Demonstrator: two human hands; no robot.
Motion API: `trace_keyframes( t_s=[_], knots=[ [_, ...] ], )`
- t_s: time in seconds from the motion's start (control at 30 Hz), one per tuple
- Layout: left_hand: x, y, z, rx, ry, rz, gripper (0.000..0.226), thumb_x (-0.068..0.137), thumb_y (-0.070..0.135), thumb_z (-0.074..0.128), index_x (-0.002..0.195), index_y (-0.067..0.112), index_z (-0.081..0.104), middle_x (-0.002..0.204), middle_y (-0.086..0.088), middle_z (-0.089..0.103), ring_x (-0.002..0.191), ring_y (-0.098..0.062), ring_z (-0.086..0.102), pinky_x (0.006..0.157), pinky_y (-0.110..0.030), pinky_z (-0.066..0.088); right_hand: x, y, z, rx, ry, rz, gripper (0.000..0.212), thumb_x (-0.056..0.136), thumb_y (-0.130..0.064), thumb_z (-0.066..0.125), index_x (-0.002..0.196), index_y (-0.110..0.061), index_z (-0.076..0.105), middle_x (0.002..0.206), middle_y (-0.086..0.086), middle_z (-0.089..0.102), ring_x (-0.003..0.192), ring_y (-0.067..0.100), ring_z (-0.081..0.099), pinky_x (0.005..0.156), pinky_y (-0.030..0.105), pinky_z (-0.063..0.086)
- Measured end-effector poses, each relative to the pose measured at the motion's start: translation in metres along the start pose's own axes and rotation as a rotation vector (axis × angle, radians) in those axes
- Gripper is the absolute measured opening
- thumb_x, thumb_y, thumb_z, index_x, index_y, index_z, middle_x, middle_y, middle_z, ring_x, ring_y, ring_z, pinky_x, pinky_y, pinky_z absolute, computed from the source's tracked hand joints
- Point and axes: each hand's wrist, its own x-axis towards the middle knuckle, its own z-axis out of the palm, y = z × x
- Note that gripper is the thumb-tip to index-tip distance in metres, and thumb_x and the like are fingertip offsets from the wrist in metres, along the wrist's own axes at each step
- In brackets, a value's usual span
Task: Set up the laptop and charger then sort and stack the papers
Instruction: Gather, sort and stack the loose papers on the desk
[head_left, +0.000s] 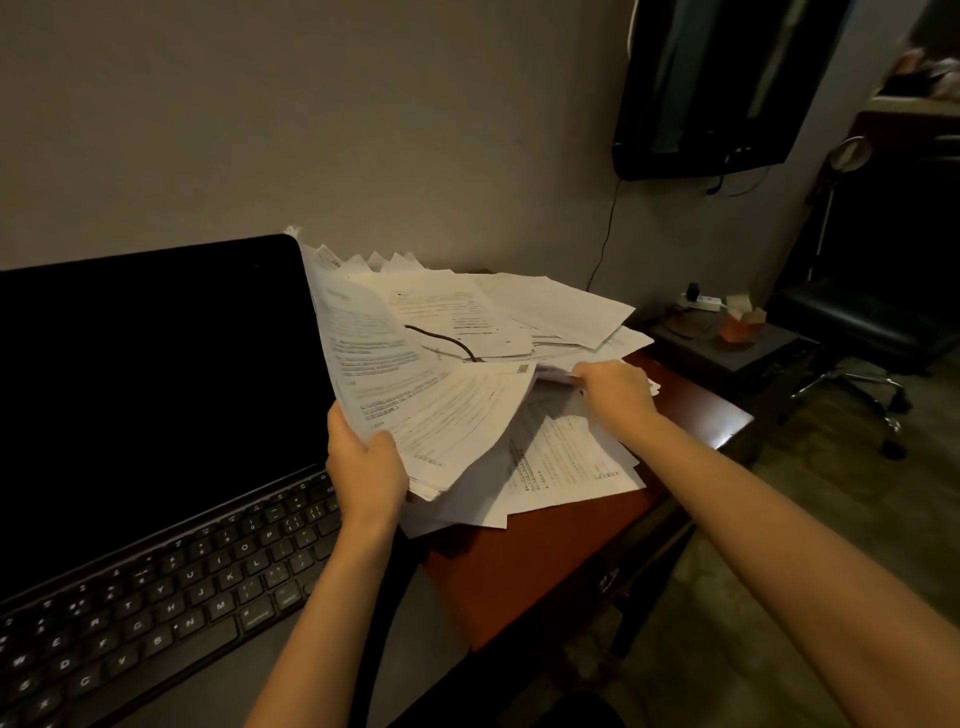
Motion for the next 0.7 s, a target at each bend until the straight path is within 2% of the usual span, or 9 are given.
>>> trace_keyframes(
  t_s=[0.1, 0.2, 0.33, 0.43, 0.57, 0.63, 0.7],
  knots=[
    [0.004, 0.002, -0.004, -0.060, -0.021, -0.051, 0.050, 0.089, -0.011, 0.040, 0.131, 0.015, 0.046, 0.114, 0.001, 0.056, 0.105, -0.017, 0.055, 0.084, -0.034, 0.050, 0.001, 0.005, -0.021, 0.153, 0.154, 0.086, 0.023, 0.092, -0.010, 0.047, 0.103, -0.014, 0.066, 0.101, 0.015, 0.067, 0.094, 0.034, 0.060, 0.070, 0.032, 0.040],
    [0.004, 0.003, -0.007, -0.113, -0.037, -0.093, 0.050, 0.088, -0.012, 0.041, 0.130, 0.015, 0.047, 0.112, 0.003, 0.056, 0.104, -0.017, 0.056, 0.079, -0.032, 0.050, 0.000, 0.011, -0.052, 0.245, 0.214, 0.116, 0.020, 0.096, -0.019, 0.047, 0.094, -0.012, 0.066, 0.093, 0.016, 0.066, 0.087, 0.034, 0.060, 0.066, 0.033, 0.037],
    [-0.007, 0.005, -0.003, -0.054, -0.078, -0.064, 0.054, 0.089, -0.012, 0.039, 0.136, 0.015, 0.041, 0.118, 0.005, 0.052, 0.107, -0.013, 0.051, 0.085, -0.032, 0.047, -0.003, 0.010, -0.096, 0.251, 0.346, 0.098, 0.026, 0.098, -0.030, 0.047, 0.099, -0.015, 0.068, 0.093, 0.012, 0.069, 0.087, 0.033, 0.061, 0.067, 0.034, 0.039],
    [-0.013, 0.005, 0.001, 0.004, -0.161, -0.045, 0.057, 0.088, -0.012, 0.038, 0.139, 0.014, 0.038, 0.121, 0.005, 0.049, 0.109, -0.011, 0.045, 0.088, -0.028, 0.041, -0.009, 0.001, -0.120, 0.297, 0.448, 0.135, 0.026, 0.098, -0.029, 0.048, 0.105, -0.014, 0.069, 0.095, 0.012, 0.070, 0.088, 0.033, 0.062, 0.064, 0.031, 0.036],
    [-0.018, 0.005, 0.000, -0.026, -0.238, -0.103, 0.057, 0.088, -0.013, 0.038, 0.139, 0.012, 0.039, 0.124, 0.001, 0.051, 0.111, -0.014, 0.046, 0.085, -0.028, 0.041, -0.025, -0.016, -0.143, 0.489, 0.653, 0.170, 0.024, 0.098, -0.020, 0.048, 0.099, -0.009, 0.069, 0.088, 0.011, 0.069, 0.080, 0.028, 0.062, 0.070, 0.041, 0.051],
    [-0.020, 0.007, -0.001, -0.037, -0.275, -0.114, 0.058, 0.087, -0.014, 0.038, 0.139, 0.012, 0.040, 0.123, 0.002, 0.051, 0.112, -0.015, 0.047, 0.084, -0.029, 0.041, -0.033, -0.024, -0.155, 0.640, 0.788, 0.186, 0.023, 0.098, -0.017, 0.048, 0.091, -0.006, 0.067, 0.081, 0.008, 0.066, 0.074, 0.018, 0.059, 0.065, 0.034, 0.050],
    [-0.022, 0.009, -0.001, -0.053, -0.303, -0.139, 0.059, 0.088, -0.014, 0.038, 0.140, 0.012, 0.038, 0.127, 0.001, 0.051, 0.116, -0.018, 0.047, 0.085, -0.029, 0.041, -0.039, -0.030, -0.169, 0.783, 0.914, 0.192, 0.020, 0.097, -0.014, 0.049, 0.090, -0.006, 0.067, 0.080, 0.005, 0.064, 0.071, 0.008, 0.055, 0.062, 0.019, 0.043]
  ],
)
